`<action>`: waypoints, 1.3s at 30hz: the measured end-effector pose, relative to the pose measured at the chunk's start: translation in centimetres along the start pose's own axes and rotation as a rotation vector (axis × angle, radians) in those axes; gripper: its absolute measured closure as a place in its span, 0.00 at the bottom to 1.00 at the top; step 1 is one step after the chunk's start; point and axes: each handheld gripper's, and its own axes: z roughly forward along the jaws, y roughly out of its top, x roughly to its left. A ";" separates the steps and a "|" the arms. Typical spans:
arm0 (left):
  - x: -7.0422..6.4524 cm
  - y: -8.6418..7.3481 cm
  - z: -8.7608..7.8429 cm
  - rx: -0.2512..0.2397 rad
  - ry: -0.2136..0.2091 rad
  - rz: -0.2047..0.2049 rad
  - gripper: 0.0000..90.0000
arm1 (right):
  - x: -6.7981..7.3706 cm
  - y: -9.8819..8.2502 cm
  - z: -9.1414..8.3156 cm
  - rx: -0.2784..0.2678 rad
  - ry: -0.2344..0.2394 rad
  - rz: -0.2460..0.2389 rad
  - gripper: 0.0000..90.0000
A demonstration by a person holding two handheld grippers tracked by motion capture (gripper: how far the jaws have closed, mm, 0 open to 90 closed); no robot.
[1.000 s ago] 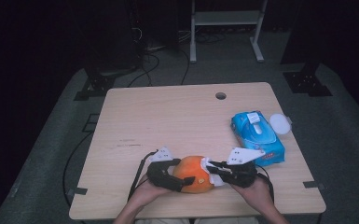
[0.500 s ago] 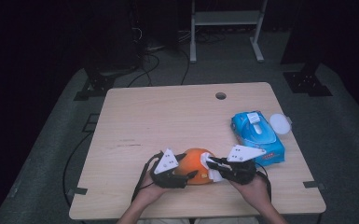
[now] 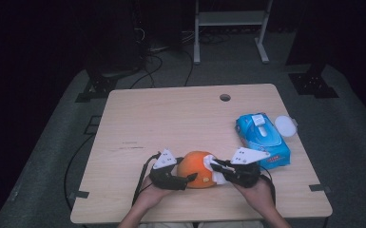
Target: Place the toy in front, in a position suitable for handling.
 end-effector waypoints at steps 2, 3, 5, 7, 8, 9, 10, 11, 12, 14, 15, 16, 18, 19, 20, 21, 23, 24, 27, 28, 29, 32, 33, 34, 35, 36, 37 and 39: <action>-0.1 0.0 0.0 -0.002 0.002 0.003 0.26 | -0.9 -0.5 -0.3 0.015 -0.034 0.019 0.89; -0.1 0.0 0.0 -0.003 0.001 0.003 0.26 | -1.1 -0.7 -0.4 0.018 -0.037 0.037 0.89; -0.3 0.1 0.0 0.001 0.007 0.011 0.26 | -0.9 -0.7 -0.4 0.015 -0.040 0.030 0.89; -0.6 0.1 0.1 0.000 0.015 0.017 0.26 | 0.1 -0.3 -0.2 0.002 -0.031 0.004 0.88; -0.8 0.1 0.2 0.006 0.020 0.031 0.26 | 0.9 0.1 -0.1 -0.009 -0.013 -0.021 0.88; -1.0 0.1 0.2 0.009 0.026 0.043 0.26 | 1.5 0.4 0.1 -0.013 0.004 -0.044 0.88; -1.1 0.1 0.2 0.010 0.033 0.051 0.26 | 2.0 0.6 0.2 -0.009 0.006 -0.074 0.88; -1.2 0.1 0.2 0.012 0.035 0.056 0.26 | 2.3 0.8 0.3 -0.005 -0.003 -0.093 0.88; -1.2 0.2 0.2 0.010 0.036 0.060 0.27 | 2.2 0.8 0.3 -0.001 -0.008 -0.097 0.88; -1.4 0.2 0.2 -0.001 0.037 0.062 0.27 | 1.3 0.5 0.1 -0.006 -0.018 -0.050 0.88; -1.5 0.2 0.3 0.000 0.039 0.071 0.27 | 0.6 0.3 -0.1 -0.003 -0.031 -0.027 0.88; -1.6 0.2 0.3 0.000 0.042 0.080 0.27 | -0.1 0.1 -0.3 0.006 -0.063 -0.014 0.88; -1.8 0.3 0.4 0.000 0.046 0.089 0.27 | -0.9 -0.3 -0.5 0.010 -0.081 0.023 0.88; -1.8 0.3 0.5 0.002 0.047 0.095 0.27 | -0.9 -0.4 -0.6 0.003 -0.071 0.037 0.88; -1.9 0.4 0.6 0.002 0.051 0.098 0.27 | -0.6 -0.3 -0.6 -0.004 -0.067 0.027 0.88; -2.0 0.4 0.6 0.003 0.054 0.103 0.27 | -0.1 -0.1 -0.5 -0.012 -0.056 0.010 0.88; -2.3 0.5 0.9 0.003 0.062 0.116 0.27 | 1.1 0.5 -0.1 -0.035 -0.013 -0.029 0.88; -2.4 0.5 0.9 0.010 0.065 0.123 0.27 | 1.8 0.8 0.1 -0.037 -0.002 -0.054 0.88; -2.3 0.3 0.8 -0.007 0.051 0.130 0.26 | 2.4 1.0 0.5 -0.018 -0.021 -0.101 0.88; -2.3 0.3 0.8 -0.010 0.047 0.132 0.24 | 1.9 0.9 0.5 -0.020 -0.011 -0.074 0.88; -2.2 0.3 0.8 -0.016 0.043 0.130 0.22 | 1.7 0.8 0.5 -0.020 -0.007 -0.063 0.88; -2.0 0.3 0.9 -0.018 0.047 0.095 0.12 | 1.1 0.5 0.3 -0.017 -0.009 -0.047 0.88; -1.9 0.3 1.0 -0.020 0.038 0.070 0.12 | 1.0 0.4 0.3 -0.019 -0.013 -0.043 0.88; -1.8 0.3 1.0 -0.014 0.036 0.061 0.12 | 1.0 0.5 0.3 -0.017 -0.016 -0.042 0.88; -1.7 0.3 1.0 -0.011 0.029 0.056 0.15 | 1.1 0.5 0.3 -0.017 -0.020 -0.046 0.88; -1.8 0.3 1.0 -0.014 0.033 0.059 0.20 | 1.2 0.5 0.4 -0.016 -0.026 -0.042 0.88; -2.0 0.4 0.9 -0.012 0.043 0.077 0.24 | 1.4 0.6 0.4 -0.017 -0.031 -0.046 0.88; -2.6 0.6 0.9 -0.009 0.058 0.117 0.27 | 2.4 1.0 0.4 -0.020 -0.039 -0.086 0.88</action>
